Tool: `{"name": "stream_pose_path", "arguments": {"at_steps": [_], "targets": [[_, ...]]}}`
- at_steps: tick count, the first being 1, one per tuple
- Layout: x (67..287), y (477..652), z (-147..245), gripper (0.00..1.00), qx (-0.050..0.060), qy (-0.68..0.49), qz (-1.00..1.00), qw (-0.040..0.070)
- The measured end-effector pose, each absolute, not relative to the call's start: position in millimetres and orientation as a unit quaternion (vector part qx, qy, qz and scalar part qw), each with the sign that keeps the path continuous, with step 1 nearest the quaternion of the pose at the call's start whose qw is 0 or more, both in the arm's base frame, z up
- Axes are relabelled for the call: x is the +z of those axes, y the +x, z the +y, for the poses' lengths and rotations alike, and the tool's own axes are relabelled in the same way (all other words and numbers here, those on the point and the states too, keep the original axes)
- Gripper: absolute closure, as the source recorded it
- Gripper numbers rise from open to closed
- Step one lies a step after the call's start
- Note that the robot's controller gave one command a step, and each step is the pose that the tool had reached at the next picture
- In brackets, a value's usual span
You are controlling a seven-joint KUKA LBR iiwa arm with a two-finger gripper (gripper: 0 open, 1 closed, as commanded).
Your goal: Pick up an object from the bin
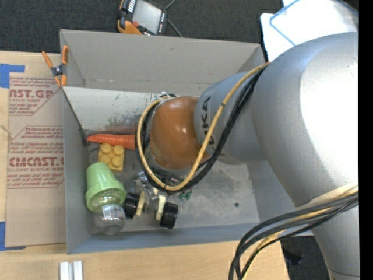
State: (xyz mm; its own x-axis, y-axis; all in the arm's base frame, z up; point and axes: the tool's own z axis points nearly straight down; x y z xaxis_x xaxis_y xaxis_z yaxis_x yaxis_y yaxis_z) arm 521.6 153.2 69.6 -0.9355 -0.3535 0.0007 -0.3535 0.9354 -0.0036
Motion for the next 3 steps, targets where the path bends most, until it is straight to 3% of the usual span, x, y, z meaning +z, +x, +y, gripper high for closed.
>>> {"name": "stream_pose_path", "arguments": {"at_steps": [1, 2, 3], "targets": [[89, 517.9, 152, 1.00, 0.003, 0.180, -0.984, 0.006], [118, 520.7, 154, 1.00, 0.002, 0.180, -0.984, 0.001], [141, 518.7, 153, 1.00, 0.003, 0.180, -0.984, 0.005]]}}
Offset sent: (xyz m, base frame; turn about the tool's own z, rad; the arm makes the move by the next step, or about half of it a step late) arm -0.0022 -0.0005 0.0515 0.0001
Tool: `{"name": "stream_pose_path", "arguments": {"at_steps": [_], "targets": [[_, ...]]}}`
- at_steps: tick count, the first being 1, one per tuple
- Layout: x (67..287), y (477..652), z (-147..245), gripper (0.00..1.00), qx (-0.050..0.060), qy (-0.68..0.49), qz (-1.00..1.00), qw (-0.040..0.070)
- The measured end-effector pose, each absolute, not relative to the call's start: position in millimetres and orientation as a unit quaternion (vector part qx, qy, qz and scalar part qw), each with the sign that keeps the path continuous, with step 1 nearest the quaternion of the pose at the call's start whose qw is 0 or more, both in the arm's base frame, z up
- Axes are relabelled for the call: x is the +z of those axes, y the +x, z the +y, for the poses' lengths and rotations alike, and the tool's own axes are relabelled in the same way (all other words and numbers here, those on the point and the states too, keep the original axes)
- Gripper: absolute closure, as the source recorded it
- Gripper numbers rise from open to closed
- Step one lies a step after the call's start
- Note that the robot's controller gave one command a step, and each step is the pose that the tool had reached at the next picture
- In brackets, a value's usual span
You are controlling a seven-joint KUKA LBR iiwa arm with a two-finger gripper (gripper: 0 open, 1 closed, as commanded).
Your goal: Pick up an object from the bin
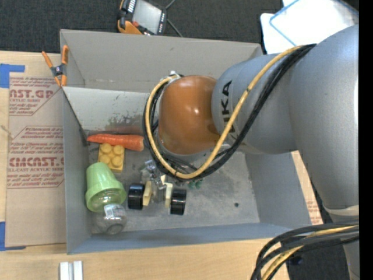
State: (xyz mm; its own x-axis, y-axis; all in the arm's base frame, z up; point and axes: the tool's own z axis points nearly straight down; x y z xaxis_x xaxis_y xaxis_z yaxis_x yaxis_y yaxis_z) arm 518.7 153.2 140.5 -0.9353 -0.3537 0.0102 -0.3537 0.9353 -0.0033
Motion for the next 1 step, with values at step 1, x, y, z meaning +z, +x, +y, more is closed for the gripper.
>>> {"name": "stream_pose_path", "arguments": {"at_steps": [1], "targets": [[166.1, 520.0, 153.6, 1.00, 0.002, 0.180, -0.984, 0.002]]}}
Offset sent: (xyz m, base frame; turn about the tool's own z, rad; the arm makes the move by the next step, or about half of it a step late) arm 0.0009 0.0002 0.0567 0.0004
